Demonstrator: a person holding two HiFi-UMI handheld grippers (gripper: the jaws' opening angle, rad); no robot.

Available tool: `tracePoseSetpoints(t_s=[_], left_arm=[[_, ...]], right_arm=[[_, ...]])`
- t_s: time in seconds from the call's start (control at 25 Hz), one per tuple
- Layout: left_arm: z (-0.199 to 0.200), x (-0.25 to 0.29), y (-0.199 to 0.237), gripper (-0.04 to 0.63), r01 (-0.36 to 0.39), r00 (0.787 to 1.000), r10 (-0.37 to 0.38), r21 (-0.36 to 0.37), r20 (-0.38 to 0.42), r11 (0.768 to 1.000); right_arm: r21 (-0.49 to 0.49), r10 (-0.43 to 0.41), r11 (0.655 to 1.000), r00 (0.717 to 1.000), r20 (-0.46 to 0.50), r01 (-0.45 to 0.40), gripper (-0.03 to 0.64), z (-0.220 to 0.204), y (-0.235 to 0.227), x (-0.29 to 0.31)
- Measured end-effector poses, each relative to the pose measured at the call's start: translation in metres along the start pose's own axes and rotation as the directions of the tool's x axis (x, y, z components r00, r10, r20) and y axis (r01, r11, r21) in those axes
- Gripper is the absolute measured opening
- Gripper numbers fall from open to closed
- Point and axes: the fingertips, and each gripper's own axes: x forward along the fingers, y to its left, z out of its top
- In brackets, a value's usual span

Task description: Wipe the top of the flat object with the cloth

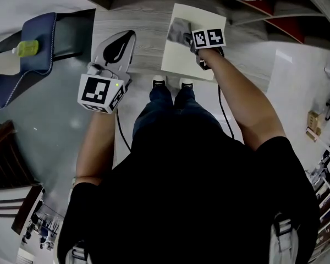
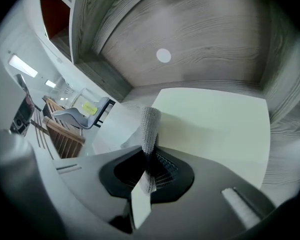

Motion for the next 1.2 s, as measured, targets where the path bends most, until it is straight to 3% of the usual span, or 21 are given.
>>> tracePoseSetpoints(t_s=[0.56, 1.2], left_arm=[[0.004, 0.01, -0.013, 0.0, 0.025, 1.0, -0.025, -0.003, 0.015, 1.0], [0.006, 0.017, -0.023, 0.001, 0.046, 0.999, -0.046, 0.008, 0.012, 0.999]], right_arm=[[0.044, -0.105, 0.994, 0.994, 0.014, 0.105, 0.018, -0.022, -0.063, -0.044], [0.162, -0.22, 0.965, 0.973, 0.062, 0.208, 0.018, -0.041, -0.138, -0.097]])
